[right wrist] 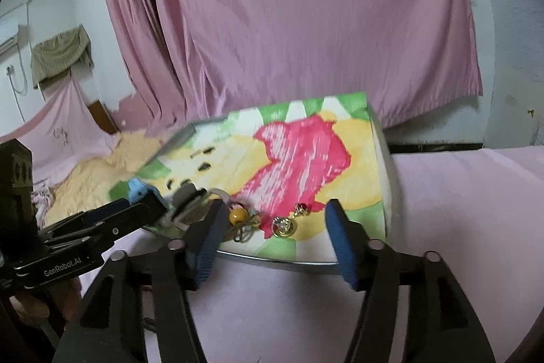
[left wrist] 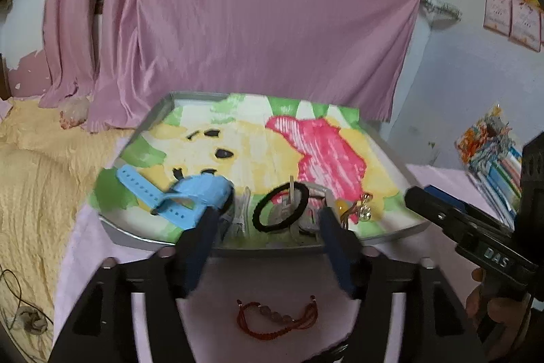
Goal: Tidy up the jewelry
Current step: 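Open both tools to release the white piece and gold ring into the tray, then withdraw both tools toward the red string bracelet and black beaded bracelet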
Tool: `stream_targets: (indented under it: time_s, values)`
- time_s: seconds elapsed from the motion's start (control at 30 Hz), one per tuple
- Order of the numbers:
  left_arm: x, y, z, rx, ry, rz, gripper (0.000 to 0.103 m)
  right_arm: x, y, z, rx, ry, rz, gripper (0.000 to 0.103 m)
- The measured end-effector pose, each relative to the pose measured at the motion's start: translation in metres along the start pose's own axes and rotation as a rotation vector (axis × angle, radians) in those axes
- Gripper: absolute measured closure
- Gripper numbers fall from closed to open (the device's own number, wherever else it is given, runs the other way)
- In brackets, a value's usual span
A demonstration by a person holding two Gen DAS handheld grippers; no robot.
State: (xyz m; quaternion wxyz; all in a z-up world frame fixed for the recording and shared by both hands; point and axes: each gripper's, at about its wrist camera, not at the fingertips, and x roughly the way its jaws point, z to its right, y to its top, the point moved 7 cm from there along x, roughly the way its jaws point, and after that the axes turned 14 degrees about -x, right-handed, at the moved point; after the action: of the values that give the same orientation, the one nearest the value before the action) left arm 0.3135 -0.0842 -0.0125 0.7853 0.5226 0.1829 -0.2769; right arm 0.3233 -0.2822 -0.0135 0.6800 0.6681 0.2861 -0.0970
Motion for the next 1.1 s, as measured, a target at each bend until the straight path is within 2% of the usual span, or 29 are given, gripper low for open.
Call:
stream_targets:
  time_s: [0.17,0.23,0.33,0.43,0.8,1.1]
  values:
    - [-0.023,0.004,-0.006,-0.021,-0.023,0.083,0.02,-0.026,0.0,-0.007,-0.017,-0.012,0.071,0.027]
    - [-0.033,0.002,-0.01,-0.02,-0.024,0.108,0.01,-0.037,-0.001,-0.01,-0.016,-0.01,0.1,0.02]
    - [-0.045,-0.001,-0.014,-0.016,-0.032,0.143,0.006,-0.051,-0.004,-0.014,-0.033,-0.026,0.136,0.01]
    - [-0.059,-0.005,-0.019,-0.009,-0.034,0.181,0.002,-0.063,-0.007,-0.018,-0.047,-0.042,0.161,0.01]
    - [-0.097,-0.019,-0.034,0.013,-0.022,0.277,0.001,-0.104,-0.021,-0.037,-0.066,-0.055,0.253,0.008]
    - [-0.103,-0.03,-0.044,0.042,-0.005,0.264,0.001,-0.107,-0.029,-0.051,-0.124,-0.047,0.213,0.008]
